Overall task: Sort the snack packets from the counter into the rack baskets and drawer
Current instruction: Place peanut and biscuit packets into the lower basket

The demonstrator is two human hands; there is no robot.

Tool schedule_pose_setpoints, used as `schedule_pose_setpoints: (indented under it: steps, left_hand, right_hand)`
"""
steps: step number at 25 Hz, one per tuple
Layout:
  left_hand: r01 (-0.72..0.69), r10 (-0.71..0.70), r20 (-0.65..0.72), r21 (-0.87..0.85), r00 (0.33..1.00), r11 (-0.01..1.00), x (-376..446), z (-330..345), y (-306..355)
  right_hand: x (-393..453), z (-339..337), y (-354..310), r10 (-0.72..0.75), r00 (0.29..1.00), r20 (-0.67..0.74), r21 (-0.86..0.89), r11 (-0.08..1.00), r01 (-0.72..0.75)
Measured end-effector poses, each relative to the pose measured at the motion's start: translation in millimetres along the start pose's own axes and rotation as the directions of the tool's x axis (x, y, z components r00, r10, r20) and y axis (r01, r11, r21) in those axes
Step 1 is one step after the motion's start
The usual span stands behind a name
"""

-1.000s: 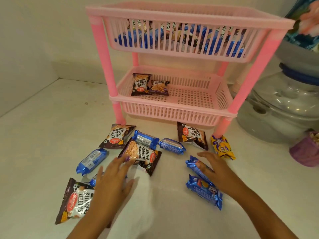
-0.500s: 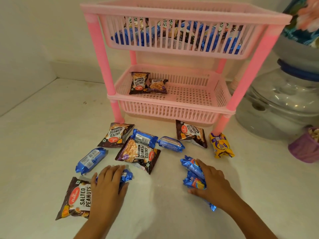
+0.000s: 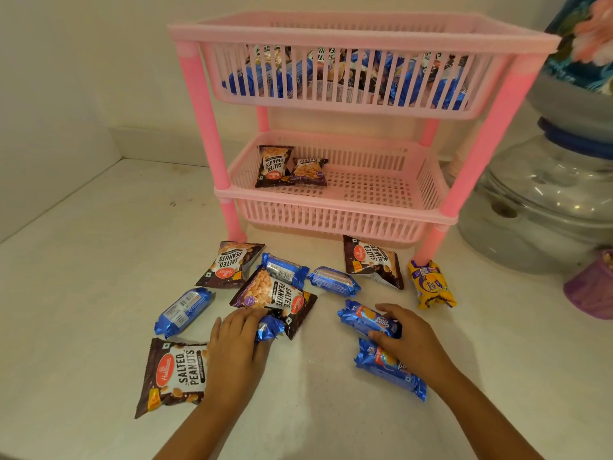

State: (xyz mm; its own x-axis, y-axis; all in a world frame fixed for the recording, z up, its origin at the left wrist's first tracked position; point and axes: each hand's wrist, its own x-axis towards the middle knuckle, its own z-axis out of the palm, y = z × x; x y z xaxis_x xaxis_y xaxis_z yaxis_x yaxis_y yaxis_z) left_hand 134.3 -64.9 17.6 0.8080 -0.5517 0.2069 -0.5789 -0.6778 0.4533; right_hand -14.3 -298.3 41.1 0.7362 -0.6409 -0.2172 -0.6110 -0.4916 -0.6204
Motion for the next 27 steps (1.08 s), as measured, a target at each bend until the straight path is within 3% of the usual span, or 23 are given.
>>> schedule_pose_setpoints:
  steps: [3, 5, 7, 9, 11, 12, 14, 18, 21, 25, 27]
  left_hand:
    - [0.066, -0.077, -0.075, -0.145, 0.994, 0.987, 10, -5, 6]
    - [0.14, -0.197, -0.116, -0.375, 0.974, 0.916, 20, -14, 13]
    - [0.24, -0.391, -0.109, -0.631, 0.914, 0.738, 33, -25, 24]
    - [0.348, -0.561, 0.016, -0.798, 0.828, 0.491, 52, -31, 32]
    - [0.402, -0.556, 0.203, -0.878, 0.806, 0.262, 74, -37, 46]
    - [0.404, -0.504, 0.25, -0.887, 0.827, 0.223, 86, -41, 56]
    - [0.363, -0.395, 0.235, -0.885, 0.888, 0.291, 113, -49, 78]
    - [0.217, -0.167, 0.149, -0.811, 0.975, 0.543, 181, -59, 124]
    - [0.106, -0.08, 0.069, -0.672, 0.994, 0.733, 233, -49, 145]
    - [0.111, -0.094, 0.061, -0.643, 0.994, 0.758, 279, -16, 154]
    - [0.136, -0.115, 0.074, -0.603, 0.991, 0.786, 299, 1, 153]
  right_hand:
    - [-8, 1, -1, 0.006, 0.992, -0.127, 0.217, 0.976, 0.022]
    - [-8, -5, -3, 0.047, 0.984, -0.169, 0.4, 0.916, 0.026]
    - [-5, -16, -11, 0.083, 0.982, -0.171, 0.597, 0.801, 0.036]
    - [1, -28, -25, 0.09, 0.985, -0.149, 0.758, 0.65, 0.056]
    - [11, -41, -45, 0.055, 0.987, -0.151, 0.828, 0.552, 0.096]
    - [19, -47, -56, 0.033, 0.987, -0.157, 0.846, 0.52, 0.118]
    - [43, -62, -79, 0.026, 0.987, -0.162, 0.87, 0.476, 0.13]
    - [112, -89, -125, 0.088, 0.983, -0.163, 0.903, 0.415, 0.113]
    - [164, -96, -135, 0.123, 0.953, -0.278, 0.836, 0.52, 0.177]
    - [223, -96, -140, 0.312, 0.949, -0.038, 0.839, 0.526, -0.139]
    - [246, -94, -149, 0.398, 0.918, -0.002, 0.784, 0.57, -0.245]
